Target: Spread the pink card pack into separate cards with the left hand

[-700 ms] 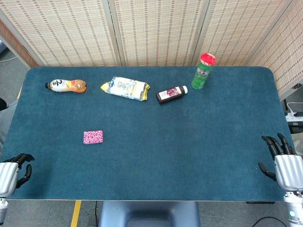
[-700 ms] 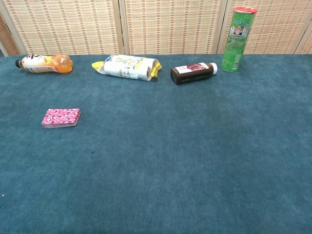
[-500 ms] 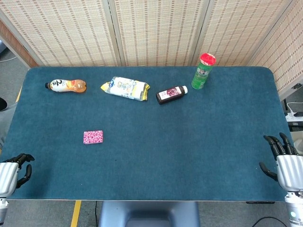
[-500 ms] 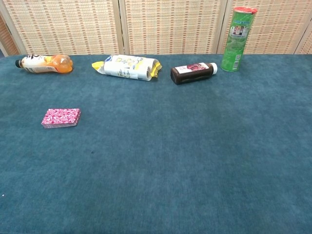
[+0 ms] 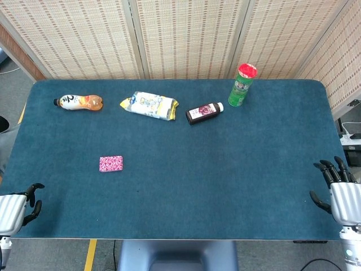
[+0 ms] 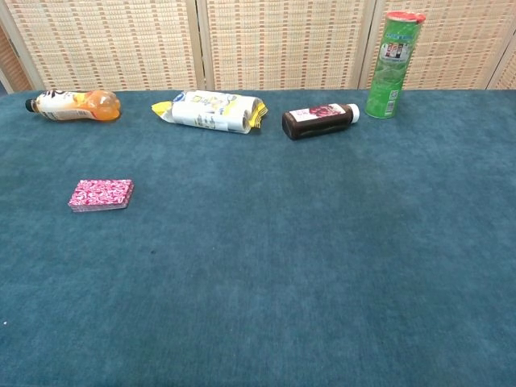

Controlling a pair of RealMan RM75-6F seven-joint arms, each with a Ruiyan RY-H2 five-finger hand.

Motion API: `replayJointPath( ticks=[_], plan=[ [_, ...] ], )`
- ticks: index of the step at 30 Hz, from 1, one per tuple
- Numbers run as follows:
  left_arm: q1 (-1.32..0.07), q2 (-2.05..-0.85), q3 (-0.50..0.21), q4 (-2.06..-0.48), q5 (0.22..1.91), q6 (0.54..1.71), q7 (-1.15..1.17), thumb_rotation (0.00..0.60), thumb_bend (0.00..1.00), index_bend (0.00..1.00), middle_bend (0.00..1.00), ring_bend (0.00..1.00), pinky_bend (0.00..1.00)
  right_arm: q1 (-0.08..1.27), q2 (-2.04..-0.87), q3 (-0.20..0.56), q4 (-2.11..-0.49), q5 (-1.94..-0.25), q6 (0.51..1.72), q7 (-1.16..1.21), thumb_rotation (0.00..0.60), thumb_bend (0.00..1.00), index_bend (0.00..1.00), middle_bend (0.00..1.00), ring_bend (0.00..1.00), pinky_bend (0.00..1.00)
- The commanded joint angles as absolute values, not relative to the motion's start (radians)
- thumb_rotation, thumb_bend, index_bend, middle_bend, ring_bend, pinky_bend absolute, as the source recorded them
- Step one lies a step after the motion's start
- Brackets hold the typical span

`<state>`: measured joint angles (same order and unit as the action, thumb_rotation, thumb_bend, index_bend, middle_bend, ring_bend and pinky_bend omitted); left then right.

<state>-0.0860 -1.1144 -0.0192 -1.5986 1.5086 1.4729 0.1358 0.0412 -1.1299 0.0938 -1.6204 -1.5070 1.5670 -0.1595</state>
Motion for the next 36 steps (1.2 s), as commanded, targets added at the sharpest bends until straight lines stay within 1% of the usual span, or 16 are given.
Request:
replayJointPath(
  ticks=[1, 2, 3, 4, 6, 7, 8, 10, 12, 13, 15, 17, 22, 29, 32, 36],
  plan=[
    [-0.087, -1.113, -0.020, -1.606, 1.510, 1.475, 0.144, 0.600, 0.40, 0.30, 0.91, 0.96, 0.93, 0.041, -1.123, 0.088, -1.619, -1.521, 1.570, -0.150, 0.600, 0.26, 0.34, 0.23, 0.09, 0.34],
    [-0.089, -1.114, -0.022, -1.609, 1.511, 1.474, 0.151, 0.600, 0.39, 0.29, 0.96, 0.99, 0.97, 0.040, -1.123, 0.089, -1.616, -1.526, 1.577, -0.149, 0.600, 0.29, 0.38, 0.26, 0.11, 0.35],
    [-0.094, -1.117, -0.026, -1.615, 1.507, 1.468, 0.162, 0.600, 0.39, 0.28, 0.98, 1.00, 0.99, 0.039, -1.126, 0.093, -1.609, -1.529, 1.588, -0.154, 0.600, 0.36, 0.46, 0.32, 0.18, 0.36],
    [-0.101, -1.119, -0.029, -1.621, 1.502, 1.459, 0.172, 0.600, 0.39, 0.26, 1.00, 1.00, 1.00, 0.038, -1.130, 0.097, -1.605, -1.529, 1.595, -0.157, 0.600, 0.40, 0.52, 0.36, 0.23, 0.38],
    [-0.118, -1.116, -0.035, -1.645, 1.485, 1.426, 0.193, 0.600, 0.39, 0.22, 1.00, 1.00, 1.00, 0.037, -1.134, 0.101, -1.600, -1.532, 1.606, -0.156, 0.600, 0.47, 0.67, 0.48, 0.36, 0.48],
    [-0.133, -1.111, -0.040, -1.665, 1.472, 1.399, 0.208, 0.600, 0.39, 0.21, 1.00, 1.00, 1.00, 0.037, -1.138, 0.106, -1.595, -1.536, 1.614, -0.151, 0.600, 0.49, 0.70, 0.50, 0.39, 0.51],
    [-0.145, -1.108, -0.043, -1.678, 1.462, 1.377, 0.220, 0.600, 0.40, 0.20, 1.00, 1.00, 1.00, 0.037, -1.141, 0.108, -1.591, -1.539, 1.620, -0.146, 0.600, 0.52, 0.73, 0.53, 0.43, 0.57],
    [-0.176, -1.103, -0.051, -1.710, 1.434, 1.322, 0.257, 0.600, 0.40, 0.19, 1.00, 1.00, 1.00, 0.037, -1.152, 0.116, -1.574, -1.550, 1.642, -0.136, 0.600, 0.55, 0.75, 0.57, 0.48, 0.68],
    [-0.207, -1.108, -0.061, -1.735, 1.402, 1.272, 0.291, 0.600, 0.40, 0.21, 1.00, 1.00, 1.00, 0.034, -1.167, 0.122, -1.557, -1.561, 1.668, -0.116, 0.600, 0.57, 0.76, 0.59, 0.58, 0.83],
    [-0.220, -1.112, -0.066, -1.742, 1.385, 1.250, 0.305, 0.600, 0.39, 0.22, 1.00, 1.00, 1.00, 0.032, -1.169, 0.122, -1.553, -1.564, 1.674, -0.106, 0.600, 0.58, 0.76, 0.60, 0.62, 0.88],
    [-0.244, -1.122, -0.076, -1.758, 1.343, 1.210, 0.336, 0.600, 0.39, 0.24, 0.99, 1.00, 1.00, 0.029, -1.172, 0.122, -1.545, -1.568, 1.683, -0.097, 0.600, 0.59, 0.76, 0.61, 0.67, 0.93],
    [-0.271, -1.139, -0.093, -1.774, 1.289, 1.177, 0.373, 0.600, 0.39, 0.26, 0.97, 1.00, 1.00, 0.028, -1.173, 0.122, -1.543, -1.571, 1.687, -0.088, 0.600, 0.59, 0.76, 0.62, 0.69, 0.95],
    [-0.334, -1.189, -0.135, -1.801, 1.153, 1.139, 0.497, 0.600, 0.39, 0.31, 0.94, 1.00, 1.00, 0.030, -1.169, 0.118, -1.542, -1.576, 1.678, -0.066, 0.600, 0.59, 0.76, 0.62, 0.70, 0.96],
    [-0.427, -1.262, -0.174, -1.832, 0.955, 1.129, 0.676, 0.600, 0.39, 0.21, 0.99, 1.00, 1.00, 0.032, -1.168, 0.116, -1.535, -1.584, 1.678, -0.045, 0.600, 0.59, 0.76, 0.62, 0.70, 0.96],
    [-0.463, -1.311, -0.197, -1.833, 0.849, 1.167, 0.749, 0.600, 0.39, 0.18, 1.00, 1.00, 1.00, 0.033, -1.169, 0.118, -1.533, -1.583, 1.680, -0.038, 0.600, 0.59, 0.76, 0.62, 0.70, 0.96],
    [-0.503, -1.402, -0.240, -1.812, 0.726, 1.262, 0.820, 0.600, 0.39, 0.18, 1.00, 1.00, 1.00, 0.033, -1.167, 0.118, -1.533, -1.583, 1.678, -0.032, 0.600, 0.59, 0.76, 0.62, 0.70, 0.96]
  ],
)
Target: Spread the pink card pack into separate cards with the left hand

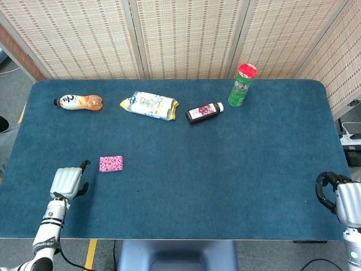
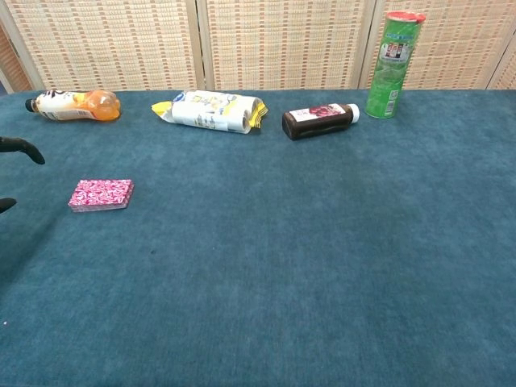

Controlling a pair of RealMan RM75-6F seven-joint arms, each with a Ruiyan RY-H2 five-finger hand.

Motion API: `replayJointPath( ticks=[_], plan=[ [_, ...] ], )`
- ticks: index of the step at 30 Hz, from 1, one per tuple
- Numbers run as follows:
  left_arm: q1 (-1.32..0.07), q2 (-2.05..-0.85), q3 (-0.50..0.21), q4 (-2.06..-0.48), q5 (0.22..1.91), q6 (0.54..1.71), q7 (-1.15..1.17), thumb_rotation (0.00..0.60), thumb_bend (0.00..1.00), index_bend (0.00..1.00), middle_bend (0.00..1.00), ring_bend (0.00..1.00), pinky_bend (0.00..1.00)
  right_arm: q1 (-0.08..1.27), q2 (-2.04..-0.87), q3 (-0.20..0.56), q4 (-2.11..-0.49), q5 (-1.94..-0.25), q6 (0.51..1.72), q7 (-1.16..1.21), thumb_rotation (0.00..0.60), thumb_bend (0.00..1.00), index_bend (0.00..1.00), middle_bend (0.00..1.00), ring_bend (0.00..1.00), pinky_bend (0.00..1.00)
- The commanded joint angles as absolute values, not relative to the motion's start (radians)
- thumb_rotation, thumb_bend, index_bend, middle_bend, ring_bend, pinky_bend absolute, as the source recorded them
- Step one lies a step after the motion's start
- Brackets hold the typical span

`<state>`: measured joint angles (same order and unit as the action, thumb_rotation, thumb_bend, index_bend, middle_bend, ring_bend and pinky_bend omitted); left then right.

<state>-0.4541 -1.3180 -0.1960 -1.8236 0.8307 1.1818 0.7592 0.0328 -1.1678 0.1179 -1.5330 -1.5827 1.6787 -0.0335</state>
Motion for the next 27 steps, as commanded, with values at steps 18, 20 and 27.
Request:
replayJointPath(
  ticks=[18, 20, 27],
  plan=[
    [-0.644, -1.658, -0.344, -1.680, 0.430, 1.456, 0.968, 0.600, 0.39, 0.18, 1.00, 1.00, 1.00, 0.035, -1.158, 0.119, -1.540, -1.575, 1.667, -0.022, 0.600, 0.59, 0.76, 0.62, 0.70, 0.96],
    [-0.656, -1.679, -0.345, -1.656, 0.423, 1.458, 0.970, 0.600, 0.39, 0.18, 1.00, 1.00, 1.00, 0.035, -1.155, 0.118, -1.542, -1.574, 1.666, -0.020, 0.600, 0.59, 0.76, 0.62, 0.70, 0.96],
    [-0.685, -1.747, -0.352, -1.565, 0.410, 1.451, 0.964, 0.600, 0.39, 0.17, 1.00, 1.00, 1.00, 0.034, -1.148, 0.118, -1.545, -1.573, 1.665, -0.010, 0.600, 0.59, 0.76, 0.62, 0.70, 0.96]
  ],
)
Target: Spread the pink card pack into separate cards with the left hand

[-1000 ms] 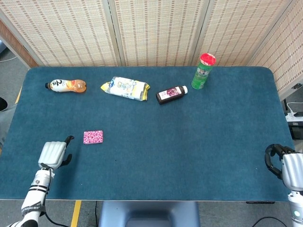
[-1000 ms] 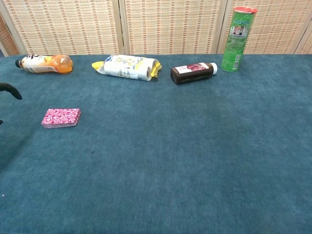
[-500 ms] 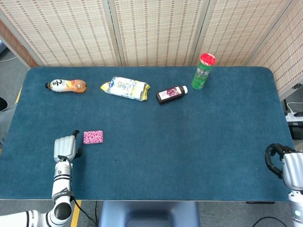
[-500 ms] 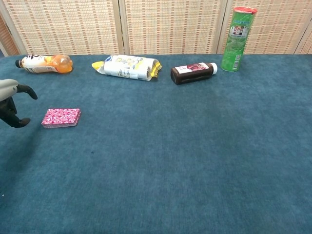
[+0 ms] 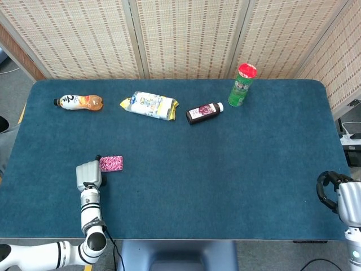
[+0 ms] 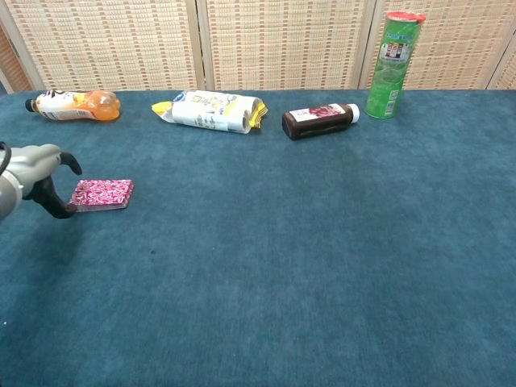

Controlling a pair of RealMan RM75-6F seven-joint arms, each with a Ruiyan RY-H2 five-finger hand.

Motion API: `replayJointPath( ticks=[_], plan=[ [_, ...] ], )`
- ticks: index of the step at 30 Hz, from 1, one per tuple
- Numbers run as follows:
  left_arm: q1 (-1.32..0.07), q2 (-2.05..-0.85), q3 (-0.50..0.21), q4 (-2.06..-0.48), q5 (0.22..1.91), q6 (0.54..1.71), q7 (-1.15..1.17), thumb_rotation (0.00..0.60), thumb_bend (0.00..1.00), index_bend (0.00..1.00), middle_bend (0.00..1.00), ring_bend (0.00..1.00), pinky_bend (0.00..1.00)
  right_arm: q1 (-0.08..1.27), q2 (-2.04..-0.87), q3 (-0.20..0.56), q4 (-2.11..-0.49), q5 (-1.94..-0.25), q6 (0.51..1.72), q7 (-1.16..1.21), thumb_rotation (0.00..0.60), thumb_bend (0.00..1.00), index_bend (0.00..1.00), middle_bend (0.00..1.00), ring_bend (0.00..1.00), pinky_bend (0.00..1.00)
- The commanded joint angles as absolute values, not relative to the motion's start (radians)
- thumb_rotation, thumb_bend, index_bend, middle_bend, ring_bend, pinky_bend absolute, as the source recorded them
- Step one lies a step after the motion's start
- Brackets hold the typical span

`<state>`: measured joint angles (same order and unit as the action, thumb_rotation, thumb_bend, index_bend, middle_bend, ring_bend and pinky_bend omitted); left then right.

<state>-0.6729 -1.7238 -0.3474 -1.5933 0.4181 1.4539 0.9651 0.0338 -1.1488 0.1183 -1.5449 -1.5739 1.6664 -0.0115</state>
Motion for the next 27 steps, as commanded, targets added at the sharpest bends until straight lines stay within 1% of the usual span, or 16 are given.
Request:
replayJointPath(
  ticks=[1, 6, 11, 19, 27],
  plan=[
    [-0.687, -1.753, -0.353, -1.556, 0.406, 1.450, 0.964, 0.600, 0.39, 0.16, 1.00, 1.00, 1.00, 0.034, -1.147, 0.119, -1.545, -1.572, 1.665, -0.008, 0.600, 0.59, 0.76, 0.62, 0.70, 0.96],
    [-0.697, -1.784, -0.364, -1.519, 0.403, 1.447, 0.952, 0.600, 0.39, 0.12, 1.00, 1.00, 1.00, 0.035, -1.144, 0.121, -1.548, -1.568, 1.661, -0.006, 0.600, 0.59, 0.76, 0.62, 0.70, 0.96],
    [-0.707, -1.809, -0.364, -1.484, 0.418, 1.437, 0.941, 0.600, 0.39, 0.11, 1.00, 1.00, 1.00, 0.035, -1.141, 0.121, -1.550, -1.568, 1.662, 0.000, 0.600, 0.59, 0.76, 0.62, 0.70, 0.96],
    [-0.711, -1.840, -0.355, -1.420, 0.452, 1.411, 0.911, 0.600, 0.39, 0.17, 1.00, 1.00, 1.00, 0.035, -1.136, 0.121, -1.552, -1.566, 1.660, 0.008, 0.600, 0.59, 0.76, 0.62, 0.70, 0.96],
    [-0.711, -1.856, -0.361, -1.388, 0.462, 1.396, 0.903, 0.600, 0.39, 0.18, 1.00, 1.00, 1.00, 0.034, -1.135, 0.121, -1.552, -1.567, 1.661, 0.008, 0.600, 0.59, 0.76, 0.62, 0.70, 0.96]
  ],
)
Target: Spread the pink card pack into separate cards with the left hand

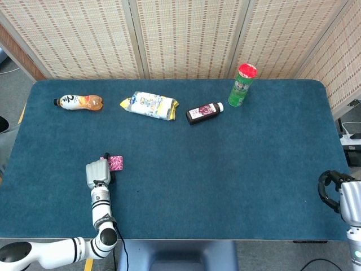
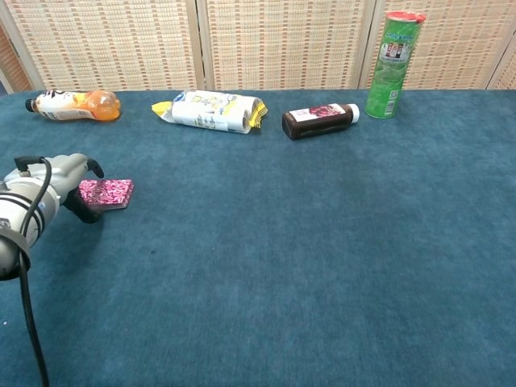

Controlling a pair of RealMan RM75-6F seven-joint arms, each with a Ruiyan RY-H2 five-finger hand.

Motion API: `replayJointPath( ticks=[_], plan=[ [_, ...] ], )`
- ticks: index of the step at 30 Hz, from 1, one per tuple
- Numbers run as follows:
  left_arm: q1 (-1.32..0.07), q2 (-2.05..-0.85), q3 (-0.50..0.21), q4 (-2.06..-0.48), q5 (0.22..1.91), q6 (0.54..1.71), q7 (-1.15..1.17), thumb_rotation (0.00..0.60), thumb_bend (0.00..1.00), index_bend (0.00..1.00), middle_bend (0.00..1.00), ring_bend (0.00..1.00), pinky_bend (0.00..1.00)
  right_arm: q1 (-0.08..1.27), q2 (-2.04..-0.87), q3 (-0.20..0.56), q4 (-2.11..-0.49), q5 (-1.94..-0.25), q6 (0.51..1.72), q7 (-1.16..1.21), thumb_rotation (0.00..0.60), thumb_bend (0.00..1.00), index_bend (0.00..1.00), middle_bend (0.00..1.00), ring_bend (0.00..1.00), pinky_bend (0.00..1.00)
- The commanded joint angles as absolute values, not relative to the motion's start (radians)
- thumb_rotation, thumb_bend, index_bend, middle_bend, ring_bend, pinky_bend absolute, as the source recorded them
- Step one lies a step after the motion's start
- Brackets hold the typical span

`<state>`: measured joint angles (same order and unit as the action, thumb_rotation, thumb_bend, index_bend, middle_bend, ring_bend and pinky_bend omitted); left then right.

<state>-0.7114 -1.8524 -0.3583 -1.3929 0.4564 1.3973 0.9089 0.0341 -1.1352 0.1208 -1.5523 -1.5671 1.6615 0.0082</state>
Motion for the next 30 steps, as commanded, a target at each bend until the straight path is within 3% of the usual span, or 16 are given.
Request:
replayJointPath(
  ticks=[1, 30],
  plan=[
    [-0.711, -1.858, -0.362, -1.384, 0.465, 1.396, 0.900, 0.600, 0.39, 0.18, 1.00, 1.00, 1.00, 0.034, -1.135, 0.120, -1.553, -1.567, 1.660, 0.008, 0.600, 0.59, 0.76, 0.62, 0.70, 0.96],
    [-0.709, -1.886, -0.380, -1.328, 0.483, 1.376, 0.905, 0.600, 0.41, 0.21, 1.00, 1.00, 1.00, 0.034, -1.131, 0.116, -1.555, -1.570, 1.658, 0.009, 0.600, 0.59, 0.76, 0.62, 0.70, 0.96]
  ],
)
